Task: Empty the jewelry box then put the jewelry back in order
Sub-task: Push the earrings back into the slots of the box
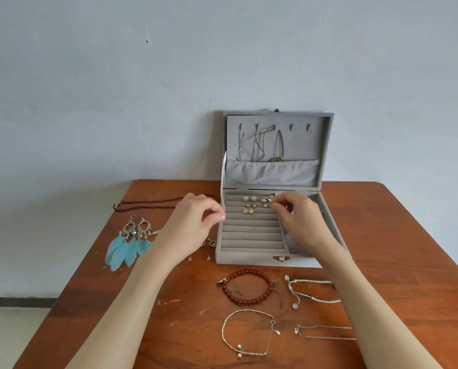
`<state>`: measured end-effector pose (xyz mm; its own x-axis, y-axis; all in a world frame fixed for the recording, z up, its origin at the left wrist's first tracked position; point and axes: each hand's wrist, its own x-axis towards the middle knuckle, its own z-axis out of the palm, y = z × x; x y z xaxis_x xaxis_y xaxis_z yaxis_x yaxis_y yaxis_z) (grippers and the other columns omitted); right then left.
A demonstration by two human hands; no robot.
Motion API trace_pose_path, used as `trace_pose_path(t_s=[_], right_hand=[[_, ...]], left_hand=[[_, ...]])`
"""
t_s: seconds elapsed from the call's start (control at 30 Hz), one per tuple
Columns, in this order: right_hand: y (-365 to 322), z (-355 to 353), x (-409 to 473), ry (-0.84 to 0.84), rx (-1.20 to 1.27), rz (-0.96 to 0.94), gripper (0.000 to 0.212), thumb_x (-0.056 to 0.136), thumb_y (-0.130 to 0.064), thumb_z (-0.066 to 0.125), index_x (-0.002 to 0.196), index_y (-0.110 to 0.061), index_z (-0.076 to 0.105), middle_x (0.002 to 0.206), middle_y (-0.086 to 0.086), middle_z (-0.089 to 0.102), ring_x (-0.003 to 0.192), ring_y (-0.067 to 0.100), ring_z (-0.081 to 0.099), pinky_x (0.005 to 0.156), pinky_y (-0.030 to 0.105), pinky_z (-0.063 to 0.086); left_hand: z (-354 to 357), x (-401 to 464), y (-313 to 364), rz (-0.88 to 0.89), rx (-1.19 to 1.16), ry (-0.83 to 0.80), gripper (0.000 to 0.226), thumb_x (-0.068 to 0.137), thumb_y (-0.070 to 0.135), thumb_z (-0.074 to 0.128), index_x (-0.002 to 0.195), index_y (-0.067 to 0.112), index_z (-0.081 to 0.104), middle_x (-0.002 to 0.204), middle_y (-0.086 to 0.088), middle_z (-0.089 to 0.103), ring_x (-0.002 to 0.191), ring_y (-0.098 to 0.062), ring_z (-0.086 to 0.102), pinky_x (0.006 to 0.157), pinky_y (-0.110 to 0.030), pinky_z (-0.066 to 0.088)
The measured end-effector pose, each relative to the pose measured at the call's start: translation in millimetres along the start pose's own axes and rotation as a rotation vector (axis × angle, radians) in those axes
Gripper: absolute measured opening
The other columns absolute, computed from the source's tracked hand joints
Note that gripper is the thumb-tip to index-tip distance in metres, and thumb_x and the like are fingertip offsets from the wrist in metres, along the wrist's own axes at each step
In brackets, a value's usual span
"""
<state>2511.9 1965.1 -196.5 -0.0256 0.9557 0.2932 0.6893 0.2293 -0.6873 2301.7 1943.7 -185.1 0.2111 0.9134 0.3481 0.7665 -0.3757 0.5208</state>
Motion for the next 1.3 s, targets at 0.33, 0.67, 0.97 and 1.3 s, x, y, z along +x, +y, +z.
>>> trace_pose_path(t_s=[0.33, 0.67, 0.97, 1.3], right_hand=[[19, 1, 14, -0.064, -0.1, -0.031, 0.014, 0.09, -0.018, 0.055, 0.094, -0.012, 0.067, 0.083, -0.006, 0.044, 0.091, 0.012, 0.037, 0.07, 0.02, 0.024], [22, 4, 19, -0.096, -0.158, -0.025, 0.015, 0.09, -0.019, 0.055, 0.095, -0.014, 0.068, 0.079, -0.009, 0.038, 0.094, 0.013, 0.037, 0.072, 0.023, 0.027], [17, 2, 17, -0.108, -0.145, 0.069, 0.016, 0.087, -0.02, 0.057, 0.094, -0.018, 0.071, 0.084, -0.004, 0.041, 0.103, 0.021, 0.047, 0.074, 0.024, 0.031], [11, 3, 15, -0.101, -0.116, 0.147, 0.014, 0.084, -0.018, 0.058, 0.089, -0.022, 0.071, 0.091, 0.0, 0.045, 0.102, 0.022, 0.049, 0.072, 0.024, 0.033]], left_hand=[[54, 51, 29, -0.024, 0.105, -0.017, 0.013, 0.089, 0.027, 0.058, 0.085, 0.023, 0.069, 0.093, 0.006, 0.053, 0.1, -0.019, 0.04, 0.076, -0.029, 0.024], [78, 56, 28, -0.005, 0.232, -0.045, 0.024, 0.09, 0.04, 0.053, 0.101, 0.027, 0.068, 0.104, 0.004, 0.054, 0.109, -0.02, 0.034, 0.076, -0.026, 0.012], [77, 55, 28, -0.024, 0.172, 0.001, 0.017, 0.083, 0.041, 0.061, 0.089, 0.026, 0.067, 0.088, 0.012, 0.044, 0.107, -0.017, 0.035, 0.076, -0.026, 0.014], [73, 57, 26, -0.034, 0.138, -0.047, 0.01, 0.087, 0.028, 0.061, 0.09, 0.03, 0.07, 0.088, 0.016, 0.041, 0.107, -0.017, 0.034, 0.074, -0.027, 0.012]])
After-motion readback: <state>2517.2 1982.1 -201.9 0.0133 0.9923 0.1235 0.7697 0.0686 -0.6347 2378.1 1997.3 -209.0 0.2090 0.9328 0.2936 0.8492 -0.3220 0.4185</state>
